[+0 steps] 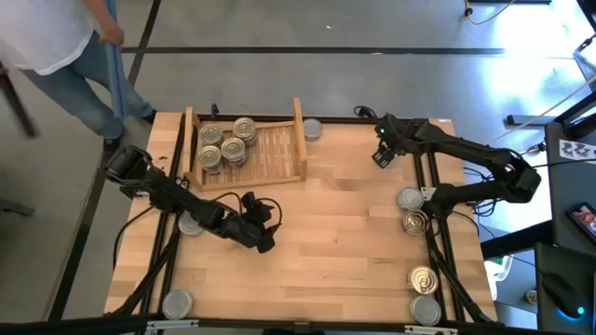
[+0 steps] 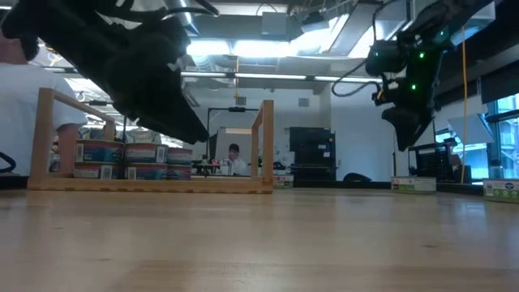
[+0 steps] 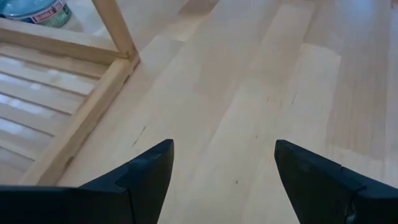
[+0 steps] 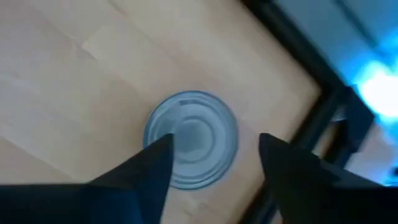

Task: Stack canned seafood by type on shelf
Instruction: Move the green tuna can from the top right to the center

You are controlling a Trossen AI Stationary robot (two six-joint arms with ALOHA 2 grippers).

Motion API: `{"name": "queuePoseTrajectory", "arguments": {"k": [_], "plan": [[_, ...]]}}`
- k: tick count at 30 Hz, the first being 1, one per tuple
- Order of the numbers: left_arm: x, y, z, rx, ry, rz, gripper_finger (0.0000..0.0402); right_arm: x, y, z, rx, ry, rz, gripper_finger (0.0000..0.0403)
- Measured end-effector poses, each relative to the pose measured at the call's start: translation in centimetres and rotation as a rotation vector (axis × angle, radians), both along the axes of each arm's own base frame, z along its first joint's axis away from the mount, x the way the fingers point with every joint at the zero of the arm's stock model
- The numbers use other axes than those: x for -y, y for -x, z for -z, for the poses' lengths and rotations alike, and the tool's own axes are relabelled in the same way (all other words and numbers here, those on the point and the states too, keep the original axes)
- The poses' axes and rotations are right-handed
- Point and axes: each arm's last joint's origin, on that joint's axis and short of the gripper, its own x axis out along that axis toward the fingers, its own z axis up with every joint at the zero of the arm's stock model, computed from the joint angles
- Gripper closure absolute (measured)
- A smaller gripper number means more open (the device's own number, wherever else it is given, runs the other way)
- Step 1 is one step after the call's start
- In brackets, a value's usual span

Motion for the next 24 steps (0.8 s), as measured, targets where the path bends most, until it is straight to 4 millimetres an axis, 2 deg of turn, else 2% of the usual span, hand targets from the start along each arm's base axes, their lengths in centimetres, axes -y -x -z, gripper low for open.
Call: {"name": "queuePoseTrajectory", "arguments": {"k": [6, 11, 15, 24], "plan": [[0.0, -0.1, 0.3, -0.007, -0.003, -0.003, 0.0126, 1.5, 0.3, 2.8, -0.042, -0.089, 0.045, 0.0263], [0.0, -0.1, 0.3, -0.007, -0.004, -0.003, 0.0126, 2.2, -0.2, 4.4, -0.062, -0.128, 0.048, 0.0314], [0.0, -0.1, 0.3, -0.008, -0.005, -0.003, 0.0126, 2.3, -0.7, 5.4, -0.041, -0.203, 0.021, 0.0332], [0.0, -0.1, 0.3, -0.008, -0.005, -0.003, 0.0126, 2.3, -1.6, 6.0, -0.028, -0.213, -0.029, 0.0336]]}}
